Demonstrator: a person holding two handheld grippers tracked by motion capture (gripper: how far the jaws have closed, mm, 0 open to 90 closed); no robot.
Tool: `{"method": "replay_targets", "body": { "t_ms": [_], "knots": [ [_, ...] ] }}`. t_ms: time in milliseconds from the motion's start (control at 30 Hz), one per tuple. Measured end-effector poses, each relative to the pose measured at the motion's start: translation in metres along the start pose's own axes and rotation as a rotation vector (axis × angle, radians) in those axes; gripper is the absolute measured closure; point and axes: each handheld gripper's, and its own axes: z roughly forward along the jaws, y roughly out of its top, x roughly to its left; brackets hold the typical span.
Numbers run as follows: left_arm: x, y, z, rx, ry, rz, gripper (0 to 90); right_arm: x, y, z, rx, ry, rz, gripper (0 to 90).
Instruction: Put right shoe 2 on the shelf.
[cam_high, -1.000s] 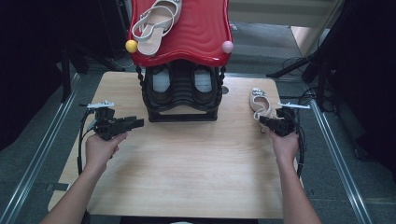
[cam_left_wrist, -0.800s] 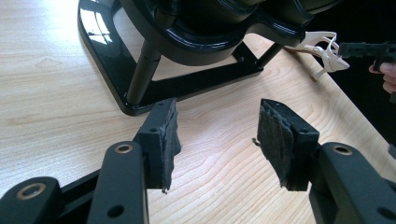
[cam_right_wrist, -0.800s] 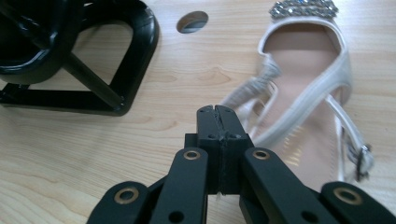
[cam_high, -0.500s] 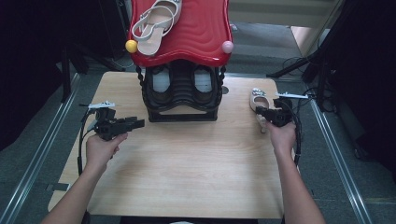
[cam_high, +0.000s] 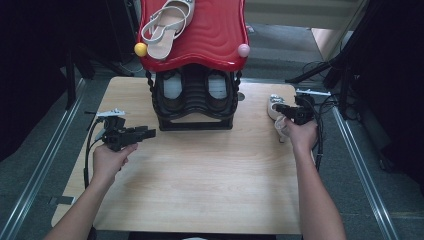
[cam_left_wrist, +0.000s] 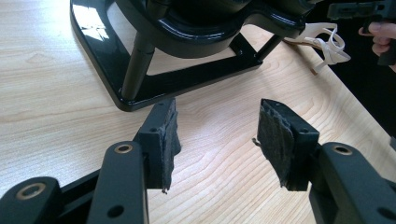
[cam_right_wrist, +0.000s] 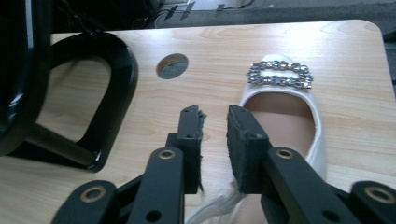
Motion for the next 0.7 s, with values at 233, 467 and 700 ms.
{"method": "replay_targets", "body": {
  "t_ms": [233, 467, 700],
  "knots": [
    [0.0, 0.0, 0.001, 0.002, -0.001, 0.0, 48.1, -0.008, -0.007, 0.017, 0.035, -0.023, 0.035, 71.1],
    [-0.001, -0.001, 0.0, 0.0, -0.001, 0.0, 48.1, -0.01, -0.018, 0.029, 0.05, -0.025, 0.066, 73.5],
    [-0.001, -0.001, 0.001, 0.001, 0.0, 0.003, 48.1, -0.009, -0.022, 0.031, 0.056, -0.047, 0.084, 82.1]
  ]
}}
